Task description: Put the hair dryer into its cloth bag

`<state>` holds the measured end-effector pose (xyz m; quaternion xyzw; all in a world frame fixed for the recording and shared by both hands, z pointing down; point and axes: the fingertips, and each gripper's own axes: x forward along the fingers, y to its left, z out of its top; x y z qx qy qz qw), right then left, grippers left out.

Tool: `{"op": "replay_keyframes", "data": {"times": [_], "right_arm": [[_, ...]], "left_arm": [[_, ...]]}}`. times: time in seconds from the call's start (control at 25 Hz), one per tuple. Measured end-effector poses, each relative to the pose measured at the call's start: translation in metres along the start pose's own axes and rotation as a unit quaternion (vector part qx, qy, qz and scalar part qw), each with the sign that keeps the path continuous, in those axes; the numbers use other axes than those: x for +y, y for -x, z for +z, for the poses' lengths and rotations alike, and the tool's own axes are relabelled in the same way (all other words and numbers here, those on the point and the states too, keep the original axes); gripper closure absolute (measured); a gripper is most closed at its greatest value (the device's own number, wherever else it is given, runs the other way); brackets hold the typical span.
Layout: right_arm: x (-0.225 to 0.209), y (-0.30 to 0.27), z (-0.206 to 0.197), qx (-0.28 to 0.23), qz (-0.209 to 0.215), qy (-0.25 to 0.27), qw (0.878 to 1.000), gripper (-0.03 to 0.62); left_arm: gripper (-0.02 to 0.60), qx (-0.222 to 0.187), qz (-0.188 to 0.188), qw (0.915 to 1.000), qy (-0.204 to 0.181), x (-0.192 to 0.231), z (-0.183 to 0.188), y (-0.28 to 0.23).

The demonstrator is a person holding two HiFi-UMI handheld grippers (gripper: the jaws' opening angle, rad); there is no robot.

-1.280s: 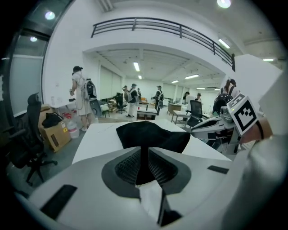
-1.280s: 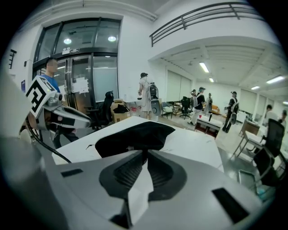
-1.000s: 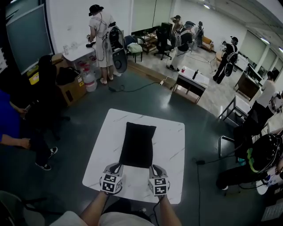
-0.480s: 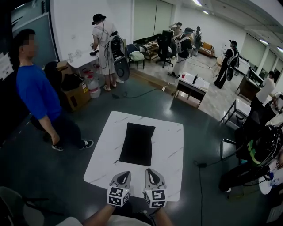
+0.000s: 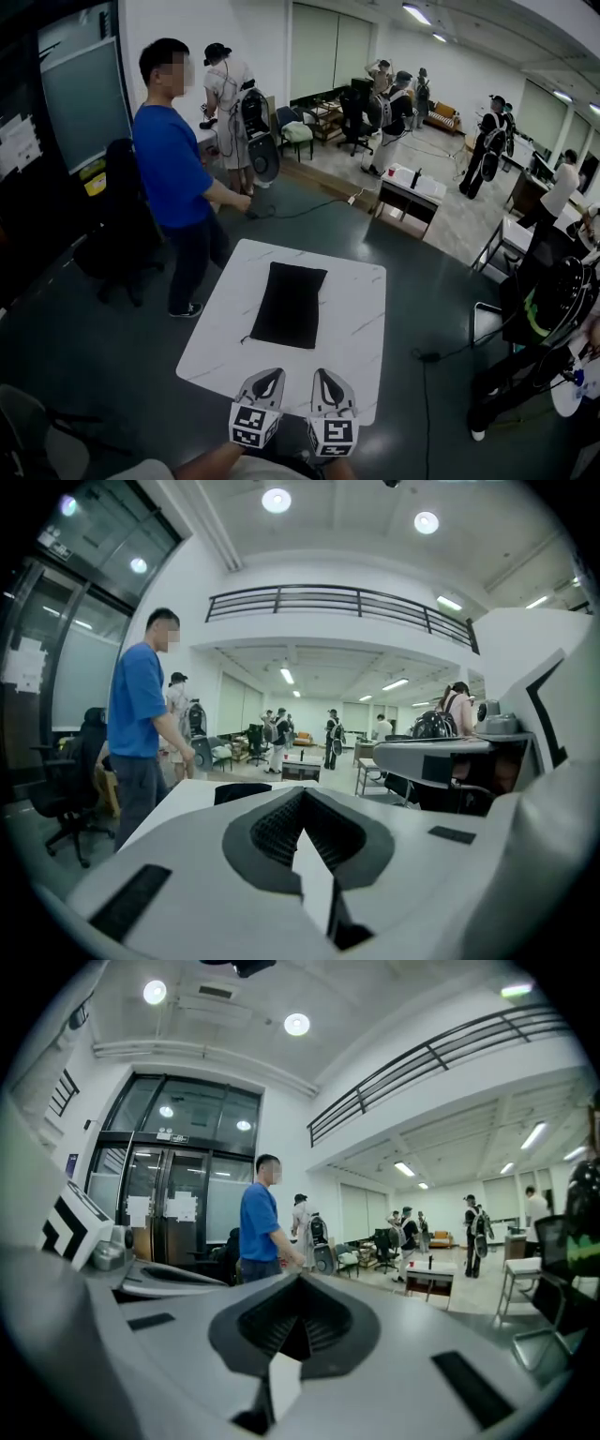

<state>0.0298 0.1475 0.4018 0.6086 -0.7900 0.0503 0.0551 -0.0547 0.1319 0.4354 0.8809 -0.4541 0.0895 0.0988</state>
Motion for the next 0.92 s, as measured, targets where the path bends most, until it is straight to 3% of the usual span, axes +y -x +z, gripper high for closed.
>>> {"op": "replay_keyframes", "data": {"times": [0.48, 0.92], "right_arm": [[-0.030, 0.036, 0.012, -0.014, -0.046, 0.011, 0.999, 0.579], [-0.046, 0.040, 0.004, -0.024, -0.078, -0.008, 0.997, 0.579]], "left_arm": [[0.574, -0.017, -0.051, 0.9983, -0.022, -0.055, 0.017, -0.012], [0.574, -0.016, -0.075, 0.9965, -0.033, -0.065, 0.011, -0.016]]}}
